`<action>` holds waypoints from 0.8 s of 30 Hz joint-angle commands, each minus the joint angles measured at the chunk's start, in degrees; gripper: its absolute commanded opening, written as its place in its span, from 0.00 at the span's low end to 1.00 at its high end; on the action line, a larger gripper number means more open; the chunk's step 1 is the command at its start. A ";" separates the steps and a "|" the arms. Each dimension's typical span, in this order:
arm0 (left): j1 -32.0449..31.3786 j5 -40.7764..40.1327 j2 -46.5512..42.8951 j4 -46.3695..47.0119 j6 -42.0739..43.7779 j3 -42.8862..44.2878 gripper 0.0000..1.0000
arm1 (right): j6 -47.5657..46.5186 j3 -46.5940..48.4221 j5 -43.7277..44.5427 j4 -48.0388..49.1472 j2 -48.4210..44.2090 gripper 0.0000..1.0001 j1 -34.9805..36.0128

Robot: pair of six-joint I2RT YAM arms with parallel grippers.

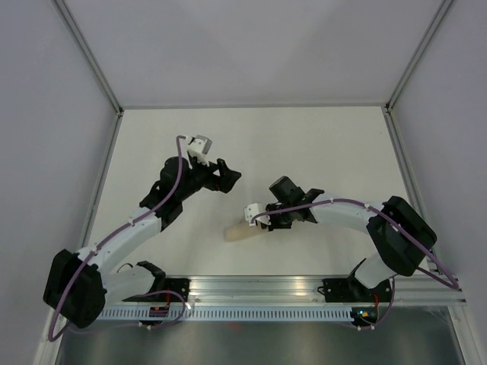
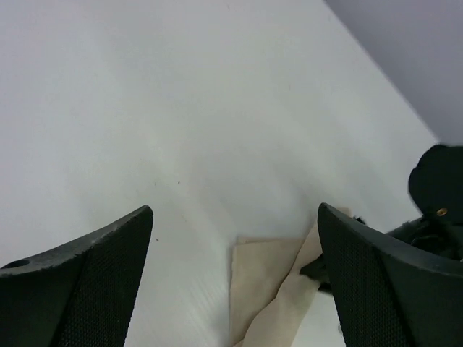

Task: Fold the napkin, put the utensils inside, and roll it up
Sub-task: Roll the napkin with the utensil

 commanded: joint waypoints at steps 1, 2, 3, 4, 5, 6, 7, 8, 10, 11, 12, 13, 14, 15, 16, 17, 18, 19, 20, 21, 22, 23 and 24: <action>2.04 -9.95 -5.80 11.83 -15.97 -4.47 0.99 | 0.40 -0.01 -0.89 -7.23 3.45 0.06 -1.09; 3.01 -10.92 -6.42 11.75 -18.19 -4.47 1.00 | 0.31 0.34 -0.89 -7.40 3.62 0.06 -1.36; 3.45 -11.02 -7.38 11.58 -19.17 -4.30 1.00 | 0.31 0.51 -1.15 -7.67 3.88 0.06 -1.79; 3.54 -9.45 -7.74 11.75 -18.13 -3.60 1.00 | 0.31 0.86 -1.41 -7.93 4.24 0.06 -2.06; 3.55 -8.22 -7.91 11.40 -16.73 -2.81 1.00 | 0.31 1.82 -1.85 -8.46 4.59 0.06 -2.15; 3.55 -7.60 -8.00 8.53 -14.63 -1.76 1.00 | 0.31 2.27 -2.73 -9.42 5.46 0.06 -2.67; 3.55 -5.33 -8.18 7.63 -13.39 -0.44 1.00 | 0.31 2.80 -3.34 -9.86 5.99 0.06 -2.85; 3.46 -4.17 -8.53 7.36 -12.33 -0.52 0.99 | 0.31 3.93 -3.78 -10.48 6.52 0.06 -3.20; 3.46 -3.89 -11.68 9.19 -11.71 -3.05 0.99 | 0.22 5.25 -5.19 -12.23 8.54 0.06 -3.99; 3.46 -4.51 -13.70 11.12 -11.80 -4.89 1.00 | 0.13 6.65 -5.54 -12.94 9.33 0.06 -4.26; 3.37 -6.78 -15.54 13.05 -12.58 -6.74 1.00 | 0.04 7.45 -6.24 -14.34 10.82 0.06 -4.61; 3.37 -8.10 -19.48 16.37 -13.37 -10.06 1.00 | -0.04 8.24 -6.60 -15.22 11.61 0.05 -4.70; 3.37 -9.33 -20.91 17.19 -14.16 -11.23 1.00 | -0.31 9.90 -7.04 -16.01 12.40 0.06 -4.87; 3.37 -9.52 -21.97 17.81 -14.00 -11.85 1.00 | -0.40 10.70 -7.48 -17.59 14.15 0.06 -5.22; 3.28 -8.91 -23.28 17.38 -13.73 -12.12 1.00 | -0.57 12.36 -8.00 -18.56 14.95 0.06 -5.31; 3.28 -8.04 -23.65 17.64 -13.03 -12.21 1.00 | -0.83 13.25 -8.36 -19.44 15.83 0.05 -5.49; 3.02 -5.51 -23.91 18.33 -10.94 -12.38 1.00 | -1.18 14.30 -8.62 -21.62 17.67 0.05 -5.84; 1.80 -5.13 -24.35 19.04 -9.70 -13.08 1.00 | -1.36 16.49 -9.15 -22.78 18.82 0.06 -5.93; 0.66 -5.22 -24.70 18.52 -7.95 -13.00 1.00 | -1.36 17.64 -9.50 -23.92 19.96 0.05 -6.36; -1.01 -7.04 -24.88 17.30 -2.19 -12.65 1.00 | -1.80 18.87 -10.02 -26.37 22.15 0.06 -6.63; -5.55 -9.59 -24.88 15.46 0.48 -12.13 1.00 | -1.80 20.89 -11.07 -27.35 23.13 0.05 -6.89; -8.12 -11.79 -24.44 13.79 3.38 -12.12 1.00 | -1.80 21.86 -11.52 -28.05 24.79 0.05 -7.50; -10.84 -17.38 -24.18 13.25 8.54 -12.21 1.00 | -1.80 22.66 -11.78 -29.37 25.50 0.05 -7.86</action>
